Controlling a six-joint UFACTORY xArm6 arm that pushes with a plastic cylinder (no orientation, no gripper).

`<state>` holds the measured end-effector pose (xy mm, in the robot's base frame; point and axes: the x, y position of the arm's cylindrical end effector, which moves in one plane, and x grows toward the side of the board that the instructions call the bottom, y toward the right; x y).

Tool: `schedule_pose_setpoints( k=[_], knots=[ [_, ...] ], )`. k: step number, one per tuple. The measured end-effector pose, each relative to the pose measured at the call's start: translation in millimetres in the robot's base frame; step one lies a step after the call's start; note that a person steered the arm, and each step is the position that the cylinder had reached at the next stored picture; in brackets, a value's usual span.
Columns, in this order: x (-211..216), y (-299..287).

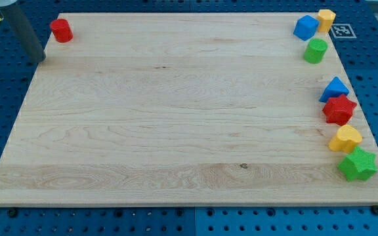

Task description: Place the red circle at the top left corner of the board

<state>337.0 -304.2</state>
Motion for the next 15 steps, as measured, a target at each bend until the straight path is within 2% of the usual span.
schedule_pose_setpoints(
  k=[2, 3, 5, 7, 9, 15],
  knots=[
    [-7, 0],
    [-31, 0],
    [-52, 0],
    [-49, 3],
    [-22, 8],
    [-39, 21]
  ],
)
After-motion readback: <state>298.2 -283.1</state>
